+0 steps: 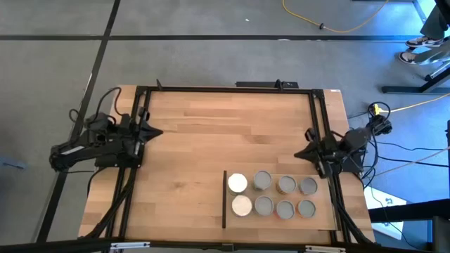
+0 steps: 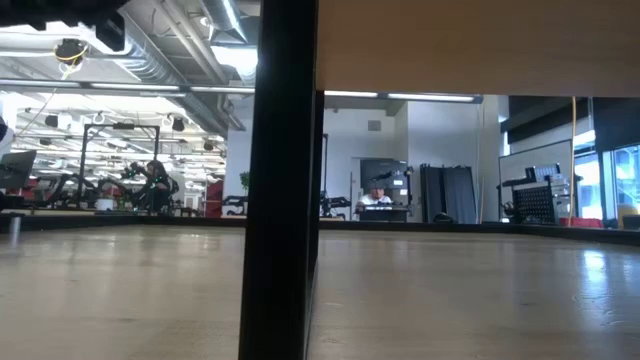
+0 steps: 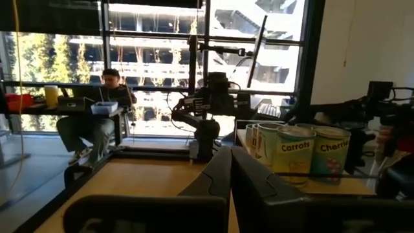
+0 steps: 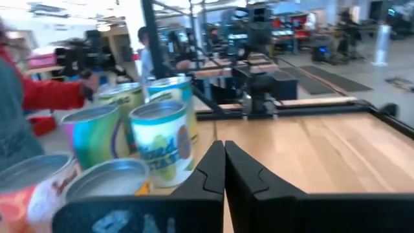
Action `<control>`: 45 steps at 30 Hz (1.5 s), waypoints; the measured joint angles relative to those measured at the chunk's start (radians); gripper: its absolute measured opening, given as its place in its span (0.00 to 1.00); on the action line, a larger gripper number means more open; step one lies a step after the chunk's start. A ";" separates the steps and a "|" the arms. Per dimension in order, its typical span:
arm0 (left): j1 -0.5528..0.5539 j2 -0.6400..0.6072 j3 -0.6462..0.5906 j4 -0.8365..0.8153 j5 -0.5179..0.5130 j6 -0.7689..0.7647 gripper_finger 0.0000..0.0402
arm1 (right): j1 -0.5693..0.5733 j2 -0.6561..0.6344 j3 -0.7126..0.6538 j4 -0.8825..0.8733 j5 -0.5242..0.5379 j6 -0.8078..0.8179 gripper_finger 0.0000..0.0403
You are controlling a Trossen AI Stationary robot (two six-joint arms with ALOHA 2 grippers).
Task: Pick and place cans onto a shelf
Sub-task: Adjust the tuna can on the shelf
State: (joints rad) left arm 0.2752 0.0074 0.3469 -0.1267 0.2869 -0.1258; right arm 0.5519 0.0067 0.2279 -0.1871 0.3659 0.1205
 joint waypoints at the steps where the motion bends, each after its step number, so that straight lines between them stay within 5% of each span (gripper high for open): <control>1: 0.000 0.000 -0.012 0.010 0.006 0.001 0.00 | 0.000 0.000 -0.012 0.014 -0.015 -0.021 0.01; 9: 0.000 -0.001 -0.071 0.027 0.020 -0.028 0.00 | 0.000 0.000 -0.084 0.062 -0.046 -0.073 0.01; 25: 0.000 -0.001 -0.306 0.400 0.040 -0.028 0.00 | 0.001 -0.003 -0.194 0.225 -0.056 -0.095 0.01; 45: 0.000 -0.001 -0.310 0.437 0.073 -0.032 0.00 | 0.000 -0.001 -0.105 0.182 0.026 -0.184 0.01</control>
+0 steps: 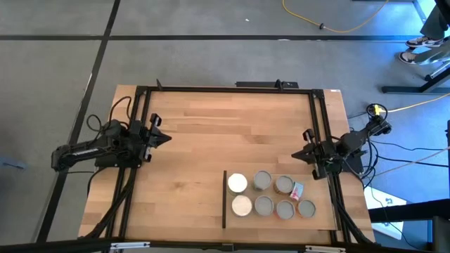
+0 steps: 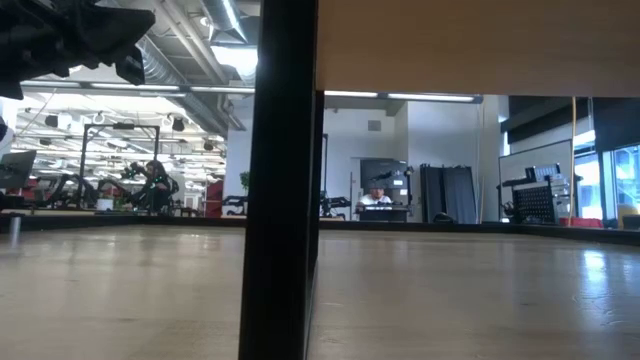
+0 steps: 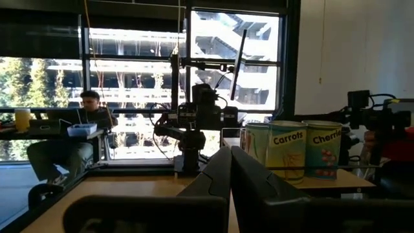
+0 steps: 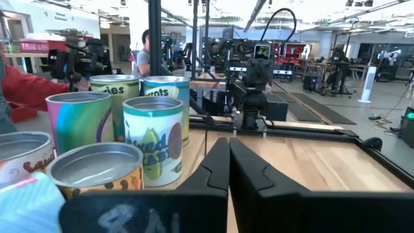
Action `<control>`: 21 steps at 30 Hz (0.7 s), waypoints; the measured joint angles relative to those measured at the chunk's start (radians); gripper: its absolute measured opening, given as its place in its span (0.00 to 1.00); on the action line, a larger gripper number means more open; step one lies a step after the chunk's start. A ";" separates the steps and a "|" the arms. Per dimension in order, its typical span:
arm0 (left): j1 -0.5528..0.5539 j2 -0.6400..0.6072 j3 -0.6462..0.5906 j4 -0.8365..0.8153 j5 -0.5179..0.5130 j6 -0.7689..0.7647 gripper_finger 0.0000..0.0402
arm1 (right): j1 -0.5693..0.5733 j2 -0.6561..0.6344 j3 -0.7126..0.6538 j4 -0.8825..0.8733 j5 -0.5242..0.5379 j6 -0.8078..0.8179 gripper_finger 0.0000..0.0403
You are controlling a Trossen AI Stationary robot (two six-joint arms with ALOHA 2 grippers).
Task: Pick and place cans onto a shelf
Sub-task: Adjust the tuna can on the shelf
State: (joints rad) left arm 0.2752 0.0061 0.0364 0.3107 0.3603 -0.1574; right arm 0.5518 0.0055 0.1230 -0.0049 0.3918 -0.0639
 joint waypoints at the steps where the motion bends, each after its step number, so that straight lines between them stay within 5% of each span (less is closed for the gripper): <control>1: 0.000 0.000 0.000 0.000 0.000 0.000 0.00 | 0.000 0.000 0.000 -0.001 0.000 0.000 0.01; 21: 0.000 0.000 0.000 -0.002 0.000 -0.001 0.00 | 0.000 0.000 0.000 0.002 0.006 0.031 0.01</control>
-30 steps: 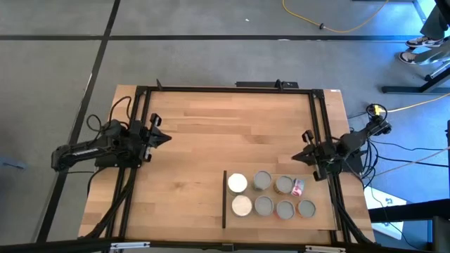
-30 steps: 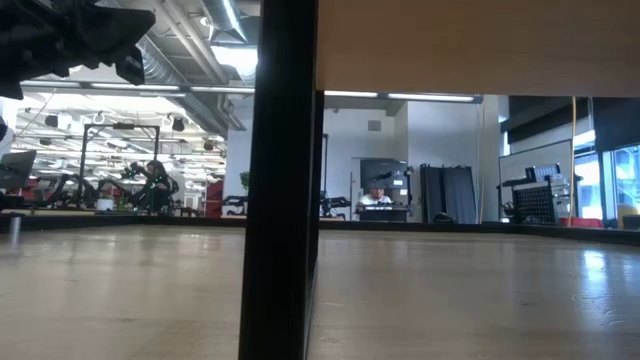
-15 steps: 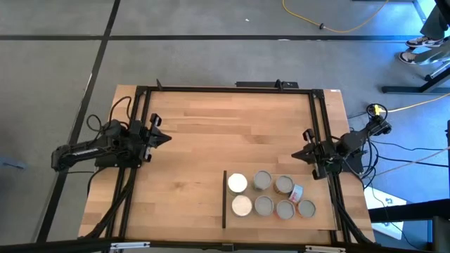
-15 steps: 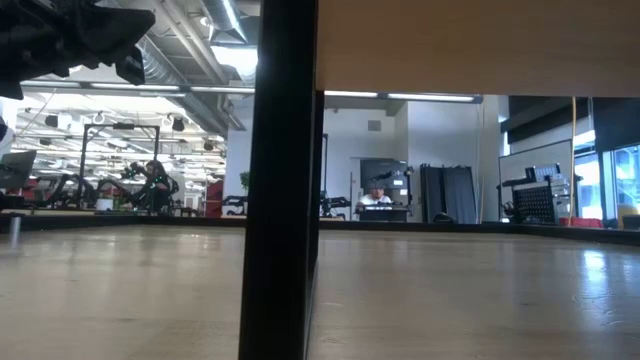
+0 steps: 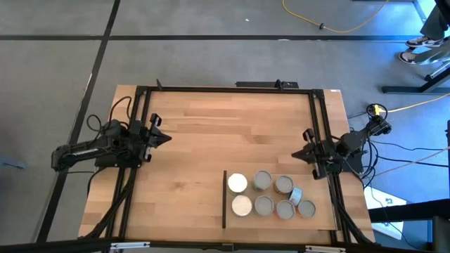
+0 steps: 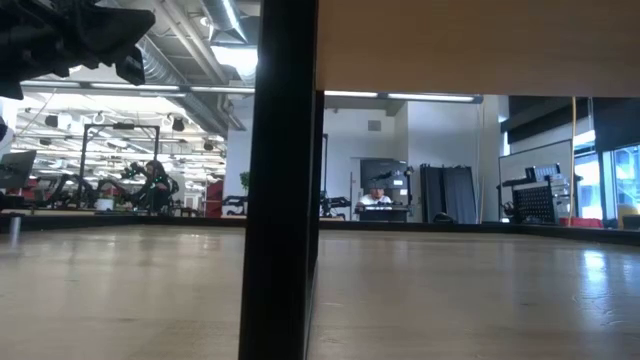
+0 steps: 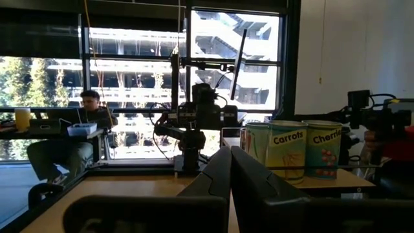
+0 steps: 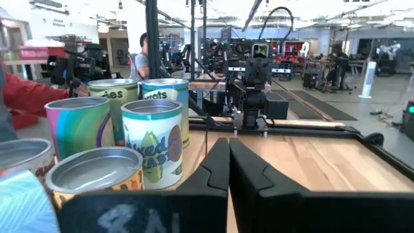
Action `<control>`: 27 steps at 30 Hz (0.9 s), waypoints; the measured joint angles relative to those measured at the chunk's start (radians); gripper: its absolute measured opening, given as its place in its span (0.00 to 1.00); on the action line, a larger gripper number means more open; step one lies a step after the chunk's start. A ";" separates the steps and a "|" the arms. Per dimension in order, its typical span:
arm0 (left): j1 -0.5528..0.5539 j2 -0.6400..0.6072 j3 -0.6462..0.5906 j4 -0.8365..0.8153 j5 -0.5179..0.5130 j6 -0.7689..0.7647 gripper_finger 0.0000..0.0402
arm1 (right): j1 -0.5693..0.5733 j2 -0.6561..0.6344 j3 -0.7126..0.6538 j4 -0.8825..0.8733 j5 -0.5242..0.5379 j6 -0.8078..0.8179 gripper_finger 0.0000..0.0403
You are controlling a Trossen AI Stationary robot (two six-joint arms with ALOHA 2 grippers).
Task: Pick and place cans onto a shelf
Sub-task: Adjust the tuna can on the shelf
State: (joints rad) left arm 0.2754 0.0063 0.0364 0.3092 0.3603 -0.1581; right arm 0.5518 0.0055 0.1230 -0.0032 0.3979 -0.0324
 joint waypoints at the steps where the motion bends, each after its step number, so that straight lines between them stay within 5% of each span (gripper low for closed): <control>1: 0.000 0.000 0.000 0.000 0.000 0.000 0.00 | 0.000 0.000 0.000 0.000 0.011 0.009 0.01; 10: 0.000 0.000 0.000 0.000 -0.002 -0.019 0.00 | 0.000 0.000 0.000 0.081 0.098 0.235 0.06; 17: 0.000 0.000 0.000 0.000 -0.002 -0.026 0.00 | 0.000 0.001 0.077 0.060 0.159 0.146 0.01; 27: 0.000 0.000 0.000 0.000 -0.003 -0.026 0.00 | 0.000 0.122 0.433 -0.533 0.202 0.310 0.01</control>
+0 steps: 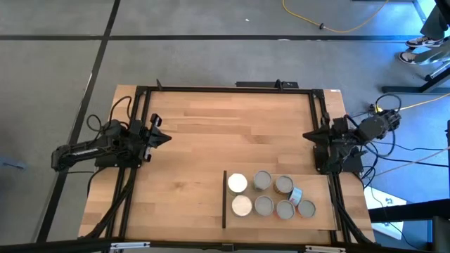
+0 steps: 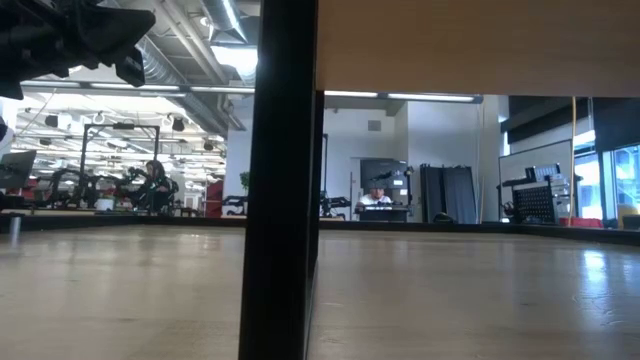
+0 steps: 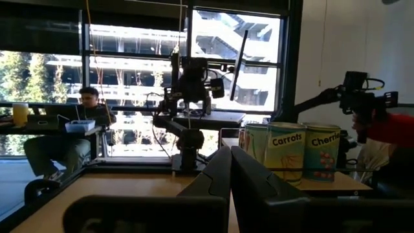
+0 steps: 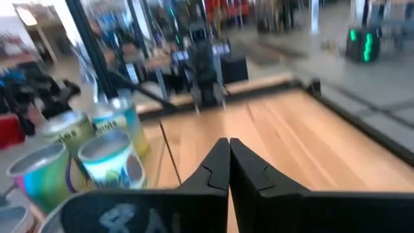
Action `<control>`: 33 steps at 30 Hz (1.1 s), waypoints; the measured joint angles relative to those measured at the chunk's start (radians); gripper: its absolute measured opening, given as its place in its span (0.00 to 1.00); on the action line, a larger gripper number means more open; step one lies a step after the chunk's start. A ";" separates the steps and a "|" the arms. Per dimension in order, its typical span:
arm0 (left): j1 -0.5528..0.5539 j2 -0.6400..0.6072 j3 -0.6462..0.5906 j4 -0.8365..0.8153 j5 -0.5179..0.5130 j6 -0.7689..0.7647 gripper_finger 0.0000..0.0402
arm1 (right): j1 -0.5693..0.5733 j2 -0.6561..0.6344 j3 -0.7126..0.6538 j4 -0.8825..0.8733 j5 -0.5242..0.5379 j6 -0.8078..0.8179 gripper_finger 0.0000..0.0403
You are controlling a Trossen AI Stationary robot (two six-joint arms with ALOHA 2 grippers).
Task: Pick and place cans onto a shelf
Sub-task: Adjust the tuna can on the shelf
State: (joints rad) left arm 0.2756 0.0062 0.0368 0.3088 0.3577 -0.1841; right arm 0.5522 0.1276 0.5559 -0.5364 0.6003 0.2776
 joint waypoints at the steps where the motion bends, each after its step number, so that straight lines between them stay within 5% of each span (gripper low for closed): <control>1: 0.000 0.000 0.000 0.000 0.000 0.000 0.00 | 0.000 0.029 0.038 -0.057 -0.007 0.021 0.01; 9: 0.000 0.000 0.000 0.000 0.000 0.001 0.00 | 0.000 0.325 0.322 -0.437 -0.211 0.212 0.00; 17: 0.000 0.000 0.000 0.000 -0.033 0.000 0.00 | 0.000 0.559 0.511 -0.522 -0.465 0.329 0.04; 25: 0.000 0.000 0.000 0.000 -0.033 0.000 0.00 | 0.000 0.613 0.535 -0.528 -0.483 0.581 0.12; 33: 0.000 0.000 0.000 0.000 -0.032 -0.001 0.00 | 0.000 0.626 0.533 -0.533 -0.489 0.558 0.16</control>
State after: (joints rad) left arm 0.2755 0.0063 0.0368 0.3088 0.3255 -0.1848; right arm 0.5521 0.7535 1.0893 -1.0694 0.1109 0.8353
